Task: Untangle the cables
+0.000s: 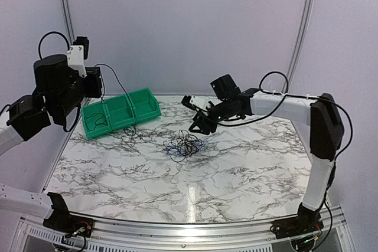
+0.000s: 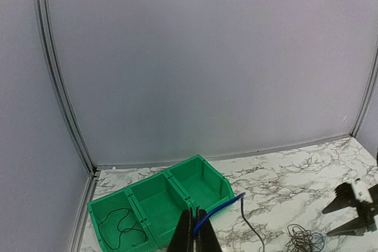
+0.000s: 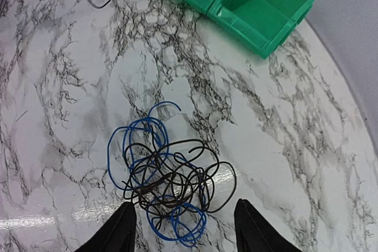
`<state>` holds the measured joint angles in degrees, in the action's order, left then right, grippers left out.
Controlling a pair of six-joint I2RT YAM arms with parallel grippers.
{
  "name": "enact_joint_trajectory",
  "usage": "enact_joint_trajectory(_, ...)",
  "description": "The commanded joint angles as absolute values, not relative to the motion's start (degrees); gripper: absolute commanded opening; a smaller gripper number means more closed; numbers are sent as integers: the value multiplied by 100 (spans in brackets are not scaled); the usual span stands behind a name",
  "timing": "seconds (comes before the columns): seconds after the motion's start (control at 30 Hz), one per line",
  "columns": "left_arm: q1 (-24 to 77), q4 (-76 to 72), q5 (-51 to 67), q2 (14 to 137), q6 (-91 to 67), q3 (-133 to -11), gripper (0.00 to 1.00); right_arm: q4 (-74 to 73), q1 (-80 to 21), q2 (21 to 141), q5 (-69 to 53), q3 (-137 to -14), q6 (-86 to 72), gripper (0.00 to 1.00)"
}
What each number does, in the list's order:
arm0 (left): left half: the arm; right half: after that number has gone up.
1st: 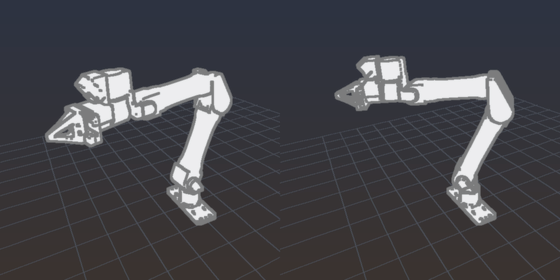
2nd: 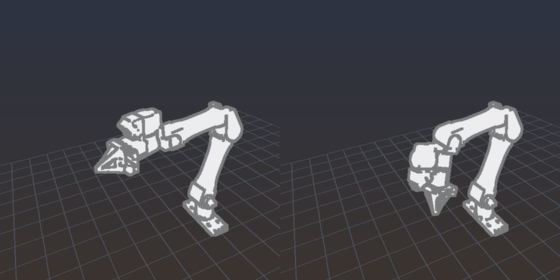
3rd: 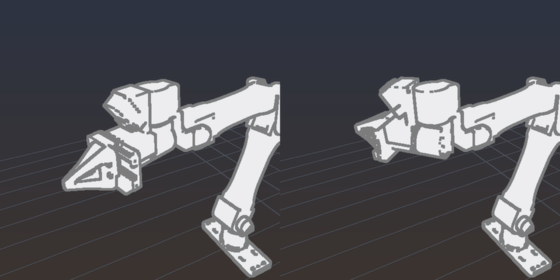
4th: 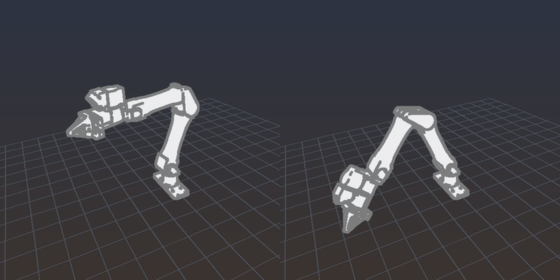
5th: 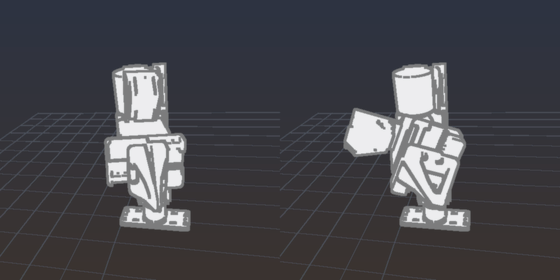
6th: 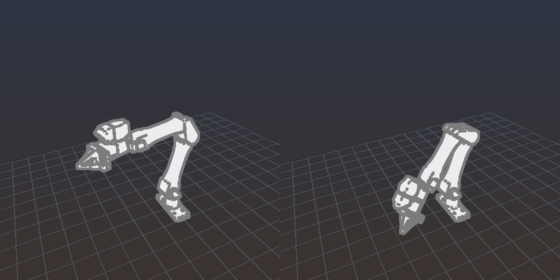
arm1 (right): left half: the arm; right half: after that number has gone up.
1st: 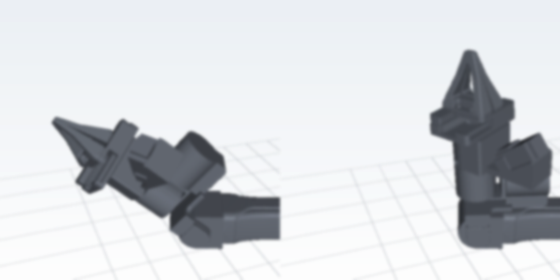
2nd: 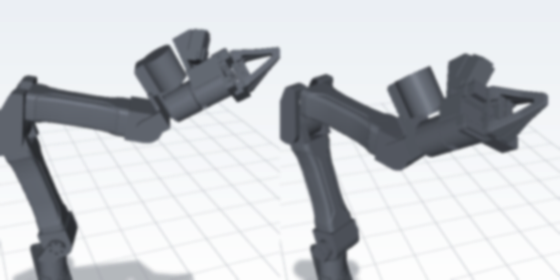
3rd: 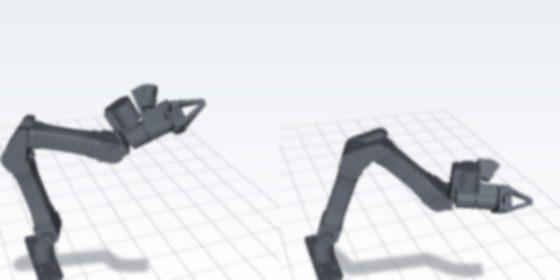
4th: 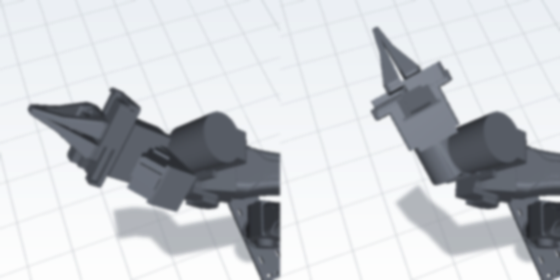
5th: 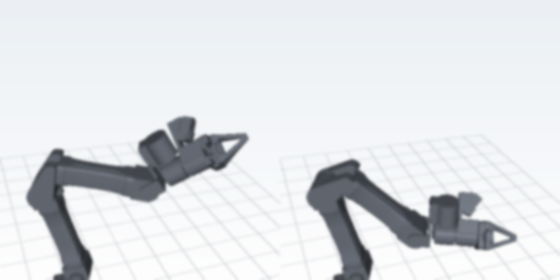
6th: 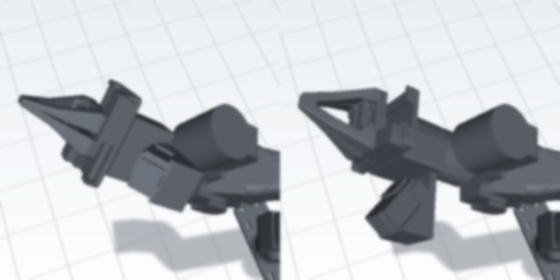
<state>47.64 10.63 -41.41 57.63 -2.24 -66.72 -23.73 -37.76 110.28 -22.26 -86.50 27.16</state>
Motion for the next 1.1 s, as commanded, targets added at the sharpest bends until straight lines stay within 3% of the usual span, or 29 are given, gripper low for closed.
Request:
enact_joint_trajectory(0.0, 4513, 1571, -3726, 6125, -583, -6983, 0, -2716, -3544, 10261, -2471, -8615, 2736, 58)
enact_joint_trajectory(0.27, 3496, 2124, -2390, 6847, -1142, -7571, 0, -2619, -2920, 9036, -2563, -7656, 2750, 60)
enact_joint_trajectory(0.5, 2846, 2538, -2300, 7427, -972, -8323, 0, -1810, -2019, 8288, -2893, -6195, 2390, 63)
enact_joint_trajectory(0.73, 2058, 2691, -2166, 7920, -863, -8854, 0, -949, -1724, 8205, -2715, -5279, 2311, 62)
enact_joint_trajectory(1.07, 1365, 3089, -2280, 8558, -699, -9711, 0, -882, -1713, 8675, -2730, -5377, 2439, 61)
